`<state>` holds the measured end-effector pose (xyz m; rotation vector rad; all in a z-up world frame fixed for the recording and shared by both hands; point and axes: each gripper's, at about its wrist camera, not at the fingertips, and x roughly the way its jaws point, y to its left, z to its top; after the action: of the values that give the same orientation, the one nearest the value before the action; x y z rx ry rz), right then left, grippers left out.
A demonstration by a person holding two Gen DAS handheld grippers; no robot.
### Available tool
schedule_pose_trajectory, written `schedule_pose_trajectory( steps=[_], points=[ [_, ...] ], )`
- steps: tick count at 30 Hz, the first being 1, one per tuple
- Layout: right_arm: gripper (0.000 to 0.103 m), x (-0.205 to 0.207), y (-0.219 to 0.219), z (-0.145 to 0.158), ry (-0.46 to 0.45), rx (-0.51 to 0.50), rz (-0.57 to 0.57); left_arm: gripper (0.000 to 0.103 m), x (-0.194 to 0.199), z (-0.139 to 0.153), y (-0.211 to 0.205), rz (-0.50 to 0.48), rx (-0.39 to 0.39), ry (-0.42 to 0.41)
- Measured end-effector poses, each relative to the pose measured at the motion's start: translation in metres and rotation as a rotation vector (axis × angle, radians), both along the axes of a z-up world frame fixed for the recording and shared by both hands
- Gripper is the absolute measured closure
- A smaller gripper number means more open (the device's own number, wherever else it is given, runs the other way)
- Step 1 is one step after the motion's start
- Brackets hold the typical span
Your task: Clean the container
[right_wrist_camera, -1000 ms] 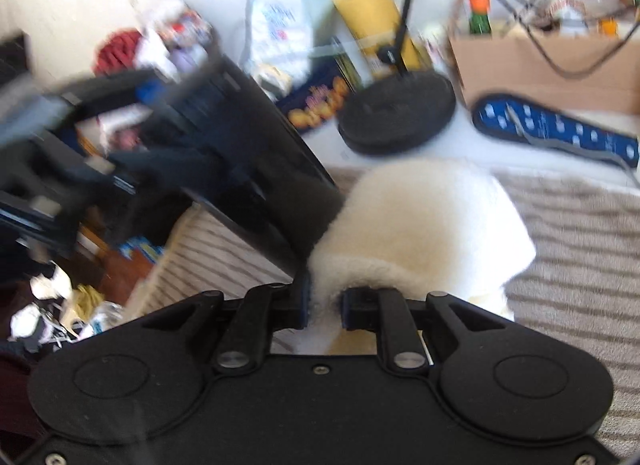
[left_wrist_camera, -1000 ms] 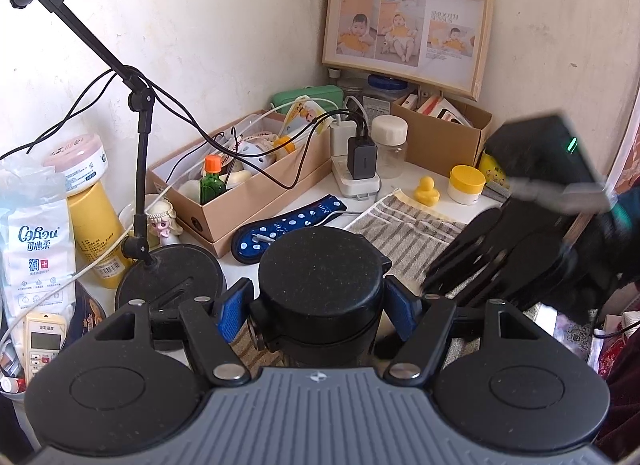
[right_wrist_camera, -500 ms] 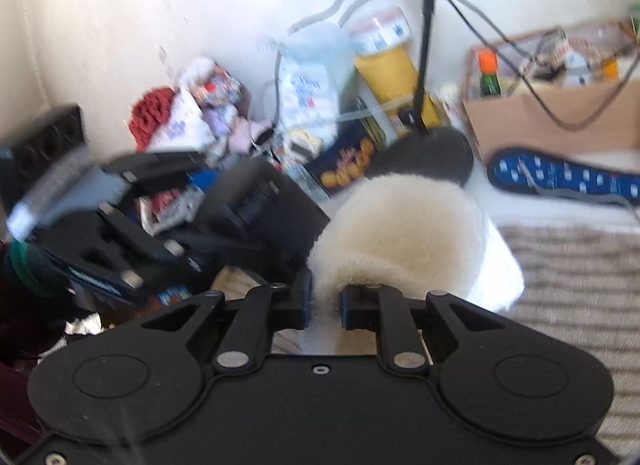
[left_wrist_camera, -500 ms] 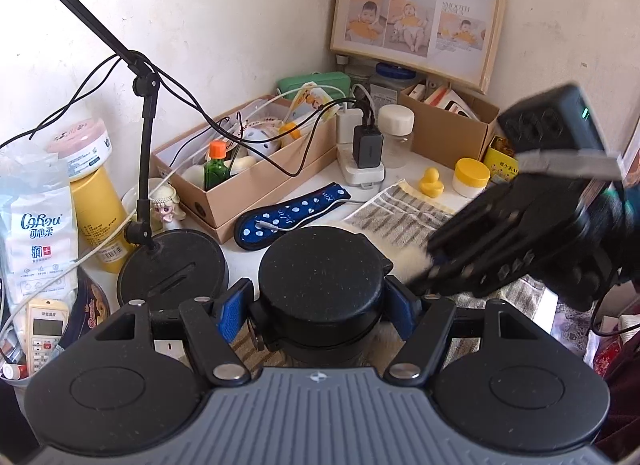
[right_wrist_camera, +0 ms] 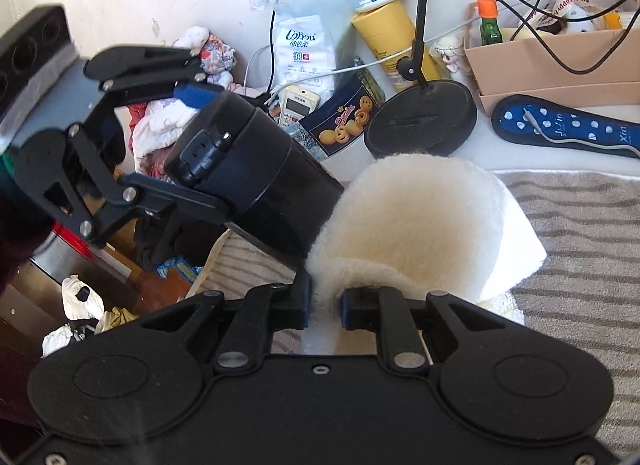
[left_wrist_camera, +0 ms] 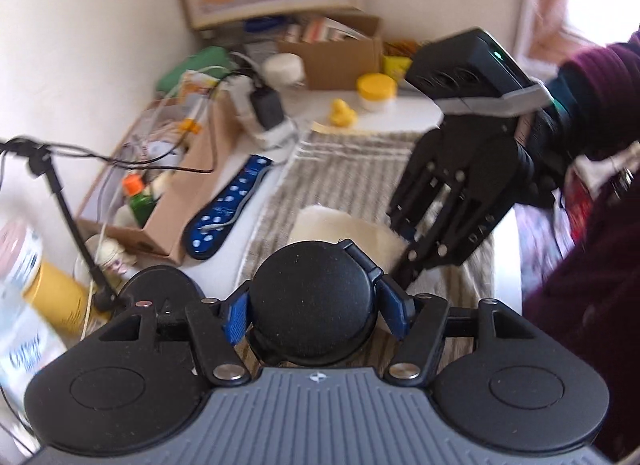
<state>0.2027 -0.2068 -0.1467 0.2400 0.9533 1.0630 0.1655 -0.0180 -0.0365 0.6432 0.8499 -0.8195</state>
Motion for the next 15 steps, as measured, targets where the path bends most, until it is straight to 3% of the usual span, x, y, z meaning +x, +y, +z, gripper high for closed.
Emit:
schedule_pose_trajectory(
  steps=[3, 6, 9, 15],
  points=[
    [0.089, -0.002, -0.002, 0.0, -0.001, 0.0, -0.014, 0.039, 0.0, -0.001, -0.006, 0.017, 0.015, 0.012],
    [0.089, -0.001, -0.005, 0.004, -0.011, 0.002, -0.02, 0.036, 0.003, -0.004, -0.01, 0.109, 0.015, 0.01],
    [0.089, 0.0, -0.007, 0.007, -0.021, 0.003, -0.026, 0.029, 0.008, -0.005, -0.008, 0.282, -0.003, 0.012],
    [0.089, 0.003, -0.011, 0.014, -0.041, 0.007, -0.038, 0.028, 0.001, -0.005, -0.003, 0.553, -0.115, 0.054]
  ],
)
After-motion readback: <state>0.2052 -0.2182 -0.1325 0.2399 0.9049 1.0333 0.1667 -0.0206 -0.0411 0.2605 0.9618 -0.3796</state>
